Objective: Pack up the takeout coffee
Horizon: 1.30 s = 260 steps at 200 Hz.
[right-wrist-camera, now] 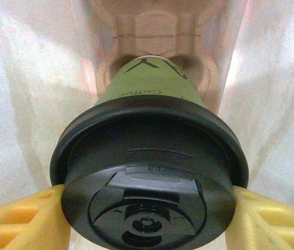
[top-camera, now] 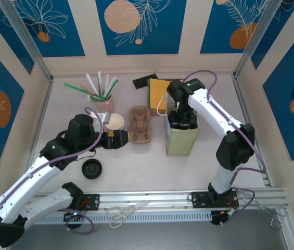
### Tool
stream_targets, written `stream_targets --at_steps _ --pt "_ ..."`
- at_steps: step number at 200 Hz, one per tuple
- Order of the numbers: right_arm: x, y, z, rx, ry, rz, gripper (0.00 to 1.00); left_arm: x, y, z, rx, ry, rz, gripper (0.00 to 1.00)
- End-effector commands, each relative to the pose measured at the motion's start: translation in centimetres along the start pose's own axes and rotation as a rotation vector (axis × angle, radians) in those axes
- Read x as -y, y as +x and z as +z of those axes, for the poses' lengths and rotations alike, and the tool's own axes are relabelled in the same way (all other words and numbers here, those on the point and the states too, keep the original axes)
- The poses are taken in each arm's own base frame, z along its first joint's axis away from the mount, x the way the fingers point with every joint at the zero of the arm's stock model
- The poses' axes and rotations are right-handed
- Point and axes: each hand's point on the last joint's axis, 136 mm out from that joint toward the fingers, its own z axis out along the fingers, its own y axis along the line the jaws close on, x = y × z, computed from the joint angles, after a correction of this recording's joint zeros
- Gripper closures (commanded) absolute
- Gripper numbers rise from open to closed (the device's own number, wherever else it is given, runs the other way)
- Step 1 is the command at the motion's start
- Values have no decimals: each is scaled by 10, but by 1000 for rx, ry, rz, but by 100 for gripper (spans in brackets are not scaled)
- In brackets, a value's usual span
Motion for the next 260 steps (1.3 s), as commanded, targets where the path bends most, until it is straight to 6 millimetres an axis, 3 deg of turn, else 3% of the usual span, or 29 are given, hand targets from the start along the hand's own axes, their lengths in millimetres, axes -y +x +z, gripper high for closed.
stream_targets --at_steps 1,260 --pt "1 6 -8 2 -23 17 34 8 -2 2 4 39 3 0" --pt "6 22 -2 -70 -10 34 34 7 2 1 -4 42 8 0"
